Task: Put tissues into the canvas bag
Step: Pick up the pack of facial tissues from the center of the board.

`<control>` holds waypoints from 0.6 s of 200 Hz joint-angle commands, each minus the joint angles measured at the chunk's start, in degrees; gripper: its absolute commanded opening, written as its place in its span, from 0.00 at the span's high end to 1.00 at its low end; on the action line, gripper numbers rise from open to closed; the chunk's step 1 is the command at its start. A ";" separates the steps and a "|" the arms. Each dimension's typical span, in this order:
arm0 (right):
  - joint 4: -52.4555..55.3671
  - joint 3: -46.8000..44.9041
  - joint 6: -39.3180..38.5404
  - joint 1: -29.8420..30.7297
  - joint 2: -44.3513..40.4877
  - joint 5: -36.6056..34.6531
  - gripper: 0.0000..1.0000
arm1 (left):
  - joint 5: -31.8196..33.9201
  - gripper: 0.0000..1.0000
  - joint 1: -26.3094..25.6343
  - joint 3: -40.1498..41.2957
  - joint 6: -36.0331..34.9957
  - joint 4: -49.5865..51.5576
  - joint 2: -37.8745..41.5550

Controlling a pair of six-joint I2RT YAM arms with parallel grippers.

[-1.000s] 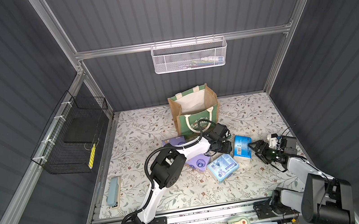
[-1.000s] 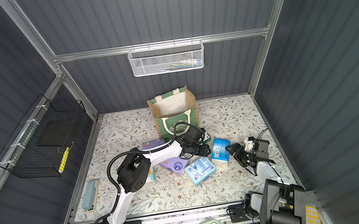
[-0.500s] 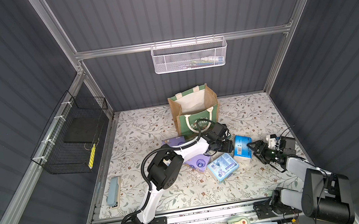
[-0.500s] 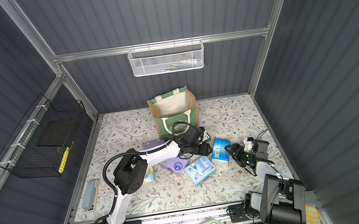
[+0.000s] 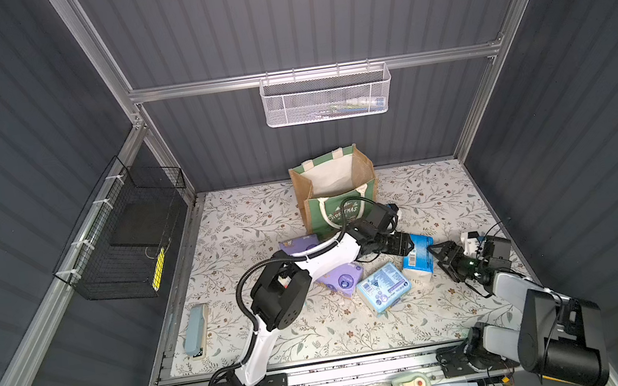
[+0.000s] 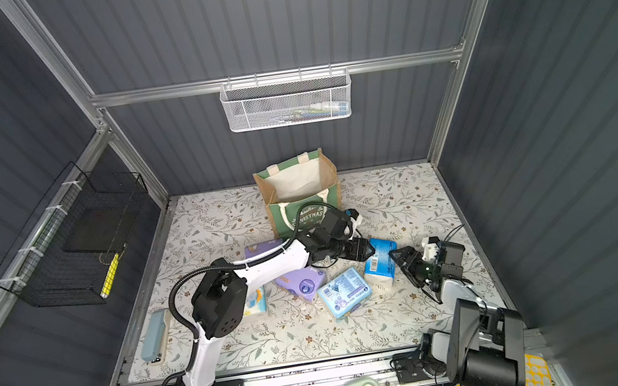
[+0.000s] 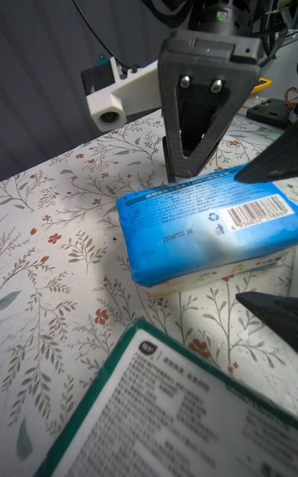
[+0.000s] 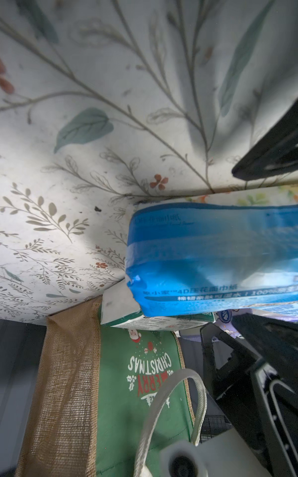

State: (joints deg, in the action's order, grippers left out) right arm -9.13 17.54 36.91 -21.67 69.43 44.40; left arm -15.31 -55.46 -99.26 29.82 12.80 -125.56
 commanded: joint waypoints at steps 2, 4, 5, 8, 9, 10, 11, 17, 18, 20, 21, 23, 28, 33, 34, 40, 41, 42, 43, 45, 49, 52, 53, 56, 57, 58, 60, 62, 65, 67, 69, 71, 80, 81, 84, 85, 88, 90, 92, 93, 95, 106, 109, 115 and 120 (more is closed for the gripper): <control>-2.80 -1.02 0.89 -0.12 1.03 1.43 0.17 | -2.95 0.34 -0.46 -2.31 1.19 1.84 -2.69; -2.89 -1.08 0.89 -0.13 1.16 1.46 0.17 | -2.96 0.34 -0.49 -2.40 1.20 1.87 -2.85; -2.94 -1.09 0.89 -0.13 1.20 1.51 0.17 | -3.01 0.34 -0.46 -2.46 1.20 1.88 -2.94; -3.00 -1.10 0.91 -0.13 1.27 1.62 0.17 | -3.05 0.35 -0.51 -2.66 1.20 1.95 -3.19; -3.00 -1.10 0.90 -0.13 1.30 1.64 0.17 | -3.06 0.35 -0.51 -2.68 1.25 2.00 -3.24; -3.00 -1.10 0.94 -0.13 1.31 1.69 0.17 | -3.06 0.35 -0.48 -2.73 1.22 2.03 -3.31; -3.05 -1.10 0.91 -0.13 1.32 1.71 0.17 | -3.06 0.35 -0.46 -2.80 1.21 2.04 -3.43; -3.17 -1.17 0.92 -0.16 1.52 1.74 0.17 | -3.14 0.35 -0.53 -3.19 1.25 2.33 -3.91; -3.22 -1.18 0.95 -0.14 1.51 1.78 0.17 | -3.19 0.35 -0.48 -3.25 1.31 2.37 -3.95; -3.21 -1.19 0.92 -0.13 1.61 1.80 0.17 | -3.11 0.35 -0.45 -3.40 1.30 2.46 -4.09; -3.28 -1.24 0.95 -0.13 1.60 1.81 0.17 | -3.09 0.35 -0.44 -3.48 1.38 2.57 -4.17; -3.38 -1.27 1.03 -0.08 1.63 1.82 0.17 | -3.07 0.36 -0.50 -3.64 1.40 2.82 -4.35; -3.63 -1.32 1.11 -0.04 1.83 1.90 0.17 | -2.99 0.36 -0.45 -3.96 1.43 3.36 -4.70; -4.06 -1.37 1.30 -0.04 1.95 2.08 0.17 | -2.82 0.37 -0.44 -4.10 1.48 3.73 -4.93; -4.15 -1.41 1.36 -0.04 1.95 2.13 0.17 | -2.81 0.37 -0.44 -4.10 1.47 3.77 -4.99; -4.67 -1.58 1.62 -0.04 2.15 2.41 0.16 | -2.56 0.38 -0.37 -4.11 1.65 4.09 -5.21; -4.76 -1.61 1.65 -0.04 2.22 2.43 0.16 | -2.50 0.39 -0.36 -4.10 1.73 4.13 -5.26; -4.85 -1.62 1.66 -0.04 2.30 2.48 0.16 | -2.52 0.39 -0.35 -4.10 1.77 4.19 -5.29; -4.89 -1.63 1.67 -0.04 2.34 2.51 0.16 | -2.52 0.39 -0.40 -4.10 1.80 4.18 -5.30; -4.99 -1.67 1.79 -0.04 2.39 2.57 0.16 | -2.42 0.40 -0.36 -4.03 1.86 4.21 -5.37; -5.36 -1.76 1.92 -0.04 2.70 2.73 0.16 | -2.36 0.41 -0.27 -3.92 1.95 4.23 -5.40; -5.64 -1.76 2.00 -0.04 2.90 2.83 0.16 | -2.36 0.42 -0.18 -3.73 1.98 4.14 -5.44; -5.73 -1.74 1.97 -0.04 2.95 2.86 0.16 | -2.36 0.42 -0.18 -3.65 1.98 4.15 -5.47; -5.87 -1.82 1.99 0.00 3.10 2.96 0.16 | -2.42 0.43 -0.14 -3.51 2.08 4.16 -5.47; -5.93 -1.86 2.01 0.02 3.09 3.01 0.16 | -2.43 0.43 -0.11 -3.45 2.17 4.12 -5.48; -6.02 -1.89 2.00 0.04 3.30 3.05 0.16 | -2.44 0.43 -0.10 -3.42 2.21 4.06 -5.44; -6.05 -1.89 1.97 0.05 3.32 3.10 0.16 | -2.44 0.44 -0.02 -3.33 2.25 4.07 -5.43; -6.12 -1.89 1.95 0.09 3.47 3.13 0.16 | -2.42 0.44 0.02 -3.20 2.36 4.08 -5.47; -6.21 -1.90 1.94 0.13 3.55 3.19 0.16 | -2.36 0.45 0.11 -3.07 2.54 4.06 -5.49; -6.24 -1.90 1.94 0.18 3.70 3.22 0.16 | -2.36 0.45 0.16 -2.94 2.64 3.98 -5.49; -6.32 -1.90 1.94 0.08 3.83 3.23 0.16 | -2.36 0.46 0.28 -2.82 2.66 3.92 -5.49; -6.38 -1.90 1.94 0.19 3.91 3.23 0.16 | -2.36 0.46 0.34 -2.77 2.82 3.93 -5.49; -6.64 -1.90 1.95 0.35 4.36 3.23 0.16 | -2.36 0.47 0.74 -2.35 3.23 3.86 -5.49; -6.67 -1.90 1.94 0.33 4.38 3.23 0.16 | -2.40 0.47 0.72 -2.30 3.27 3.88 -5.49; -6.69 -1.90 1.96 0.42 4.47 3.23 0.16 | -2.32 0.47 0.91 -2.14 3.38 3.87 -5.49; -6.74 -1.90 1.95 0.45 4.48 3.23 0.16 | -2.29 0.47 0.94 -2.11 3.39 3.88 -5.44; -6.80 -1.90 1.94 0.51 4.59 3.23 0.16 | -2.29 0.47 1.09 -1.94 3.51 3.89 -5.48; -6.92 -1.90 2.01 0.54 4.64 3.21 0.16 | -2.27 0.47 1.13 -1.84 3.58 3.88 -5.49; -6.99 -1.90 2.02 0.63 4.79 3.23 0.16 | -2.27 0.47 1.21 -1.71 3.62 3.87 -5.49; -7.02 -1.90 2.03 0.69 4.77 3.23 0.16 | -2.31 0.47 1.22 -1.67 3.60 3.89 -5.49; -7.11 -1.90 2.03 0.72 4.82 3.23 0.16 | -2.28 0.47 1.25 -1.62 3.62 3.83 -5.49; -7.52 -1.81 2.16 1.16 5.11 3.32 0.16 | -2.10 0.48 1.56 -1.04 3.75 3.58 -5.40; -7.68 -1.74 2.13 1.29 5.15 3.32 0.16 | -2.09 0.48 1.59 -0.96 3.77 3.63 -5.40; -7.87 -1.64 2.25 1.72 5.42 3.19 0.16 | -2.10 0.48 1.75 -0.84 3.83 3.63 -5.40; -7.92 -1.51 2.11 2.06 5.62 3.16 0.16 | -2.14 0.48 1.83 -0.82 3.86 3.70 -5.53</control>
State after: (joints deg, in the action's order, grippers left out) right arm -15.25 16.12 38.68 -20.88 74.30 46.70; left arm -17.21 -54.54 -101.14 32.80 14.74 -130.02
